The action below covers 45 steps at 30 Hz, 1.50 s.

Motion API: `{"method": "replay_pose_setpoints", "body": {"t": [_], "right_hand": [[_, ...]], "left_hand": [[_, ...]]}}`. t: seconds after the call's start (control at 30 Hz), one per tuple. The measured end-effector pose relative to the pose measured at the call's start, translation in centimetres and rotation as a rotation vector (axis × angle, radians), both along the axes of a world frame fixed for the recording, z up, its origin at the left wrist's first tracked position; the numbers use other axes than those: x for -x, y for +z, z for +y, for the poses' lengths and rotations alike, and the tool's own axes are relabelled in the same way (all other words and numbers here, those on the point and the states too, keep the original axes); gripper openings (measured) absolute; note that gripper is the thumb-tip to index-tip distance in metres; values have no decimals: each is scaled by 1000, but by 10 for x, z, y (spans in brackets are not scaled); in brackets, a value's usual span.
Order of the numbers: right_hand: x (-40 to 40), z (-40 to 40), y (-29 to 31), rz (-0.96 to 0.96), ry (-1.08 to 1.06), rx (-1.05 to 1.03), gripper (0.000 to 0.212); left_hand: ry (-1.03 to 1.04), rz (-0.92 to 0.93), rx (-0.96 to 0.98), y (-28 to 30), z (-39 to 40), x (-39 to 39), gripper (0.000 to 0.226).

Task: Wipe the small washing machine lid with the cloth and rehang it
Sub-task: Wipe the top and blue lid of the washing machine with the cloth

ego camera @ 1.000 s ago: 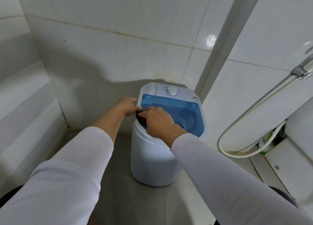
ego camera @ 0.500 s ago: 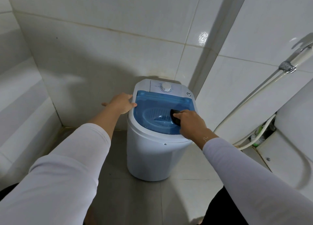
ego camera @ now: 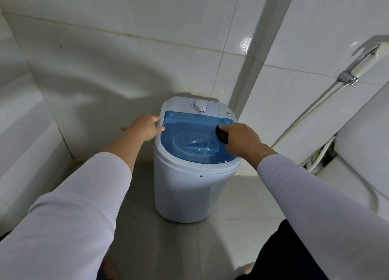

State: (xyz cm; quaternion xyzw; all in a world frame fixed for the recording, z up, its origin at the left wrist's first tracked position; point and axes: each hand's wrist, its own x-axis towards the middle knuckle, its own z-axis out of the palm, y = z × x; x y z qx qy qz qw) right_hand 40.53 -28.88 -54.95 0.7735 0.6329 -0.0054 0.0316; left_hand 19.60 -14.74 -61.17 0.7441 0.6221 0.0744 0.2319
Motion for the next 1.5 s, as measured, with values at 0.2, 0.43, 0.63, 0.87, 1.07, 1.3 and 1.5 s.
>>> {"method": "replay_pose_setpoints", "body": {"t": [0.2,0.43,0.63,0.87,1.07,1.3,1.5], "right_hand": [[69,21,4,70,265,78,46],[89,24,-22,150,315,97,57],[82,21,-24,177,303,56,44],[64,6,-18,173,275,70,41],[45,-9,-22,194,251,42,42],[15,-19,-27,201,200,20,41],[-20,-28,-28,185,151,-4,40]], "left_hand": [[-53,-51,28,5,5,-2,55],[-20,-101,64,-3,13,0,60],[12,-15,-10,7,-2,-5,53],[9,33,-20,15,-23,-9,45],[-74,-33,79,15,-27,-7,76],[-75,-28,109,25,-45,-7,77],[-91,-25,98,27,-50,-8,75]]}}
